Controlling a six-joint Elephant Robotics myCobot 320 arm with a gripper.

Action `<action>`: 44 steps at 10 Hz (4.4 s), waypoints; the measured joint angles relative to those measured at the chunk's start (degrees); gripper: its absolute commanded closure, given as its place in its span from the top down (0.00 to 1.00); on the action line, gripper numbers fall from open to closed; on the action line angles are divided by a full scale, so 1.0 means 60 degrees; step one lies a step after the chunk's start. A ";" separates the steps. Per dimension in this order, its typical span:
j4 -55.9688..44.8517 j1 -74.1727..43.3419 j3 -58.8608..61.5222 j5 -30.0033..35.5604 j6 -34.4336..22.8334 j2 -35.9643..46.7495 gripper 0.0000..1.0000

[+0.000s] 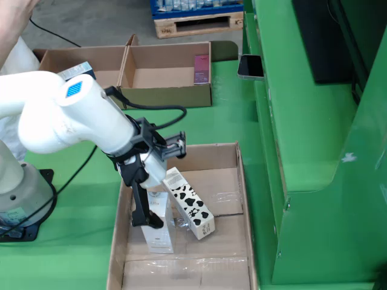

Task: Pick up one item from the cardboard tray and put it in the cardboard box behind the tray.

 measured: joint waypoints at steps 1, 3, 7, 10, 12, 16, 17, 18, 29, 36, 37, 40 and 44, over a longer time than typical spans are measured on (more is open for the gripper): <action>-0.0132 -0.0015 0.0162 -0.0058 0.0045 -0.0190 1.00; -0.0190 -0.0073 0.0248 0.0043 0.0045 -0.0278 1.00; -0.0395 -0.0160 0.0513 0.0102 0.0072 -0.0658 1.00; -0.0600 -0.0248 0.0175 0.0248 0.0087 -0.0483 1.00; -0.0878 -0.0292 -0.0293 0.0233 0.0087 -0.0600 1.00; -0.0980 -0.0320 -0.0132 0.0278 0.0102 -0.0703 1.00; -0.0980 -0.0320 -0.0132 0.0293 0.0102 -0.0703 1.00; -0.0980 -0.0335 -0.0132 0.0278 0.0102 -0.0703 1.00; -0.0980 -0.0335 -0.0132 0.0263 0.0102 -0.0703 0.30; -0.0967 -0.0452 0.0043 0.0220 0.0102 -0.0658 0.00; -0.0967 -0.0452 0.0043 0.0220 0.0102 -0.0658 0.00; -0.0967 -0.0467 0.0043 0.0220 0.0102 -0.0658 0.00; -0.0967 -0.0467 0.0043 0.0220 0.0102 -0.0658 0.00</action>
